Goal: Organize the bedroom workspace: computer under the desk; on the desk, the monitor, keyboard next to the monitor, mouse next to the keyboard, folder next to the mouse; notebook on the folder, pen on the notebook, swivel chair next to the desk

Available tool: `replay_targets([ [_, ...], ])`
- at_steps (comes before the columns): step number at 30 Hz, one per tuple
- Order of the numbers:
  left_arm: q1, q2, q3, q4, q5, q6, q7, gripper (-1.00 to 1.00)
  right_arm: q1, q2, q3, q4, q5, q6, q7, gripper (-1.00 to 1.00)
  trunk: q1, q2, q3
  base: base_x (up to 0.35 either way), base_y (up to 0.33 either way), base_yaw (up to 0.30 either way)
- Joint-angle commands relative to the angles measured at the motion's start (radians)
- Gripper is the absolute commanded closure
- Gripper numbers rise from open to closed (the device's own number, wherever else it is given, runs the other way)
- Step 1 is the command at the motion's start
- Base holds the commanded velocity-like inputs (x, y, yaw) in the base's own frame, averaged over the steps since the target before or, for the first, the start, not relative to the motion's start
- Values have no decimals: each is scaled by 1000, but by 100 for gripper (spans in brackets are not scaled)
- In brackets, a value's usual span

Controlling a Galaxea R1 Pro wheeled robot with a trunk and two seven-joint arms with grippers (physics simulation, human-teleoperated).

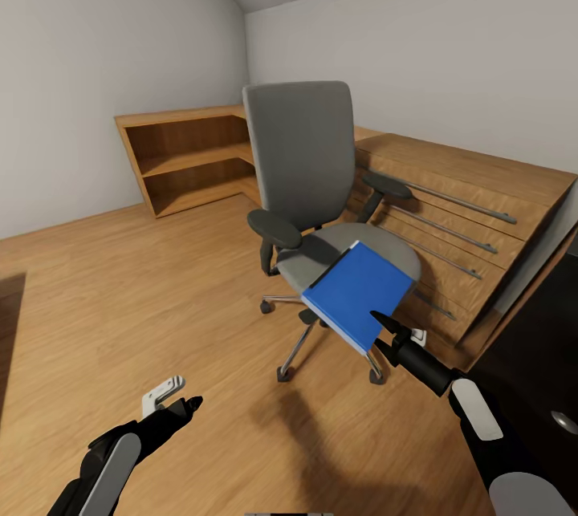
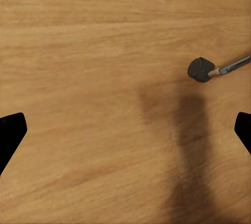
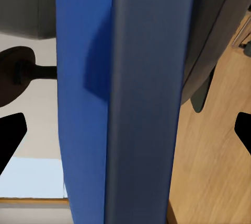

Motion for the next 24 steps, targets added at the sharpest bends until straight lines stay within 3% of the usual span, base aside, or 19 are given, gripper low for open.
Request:
replay_targets([
  [1, 0, 0, 0, -1, 11, 3, 9, -100, -1, 0, -2, 0, -2, 7, 1, -100, 0, 0, -1, 15, 8, 0],
  [24, 0, 0, 0, -1, 11, 3, 9, -100, 0, 0, -2, 0, -1, 7, 1, -100, 0, 0, -1, -8, 15, 0],
])
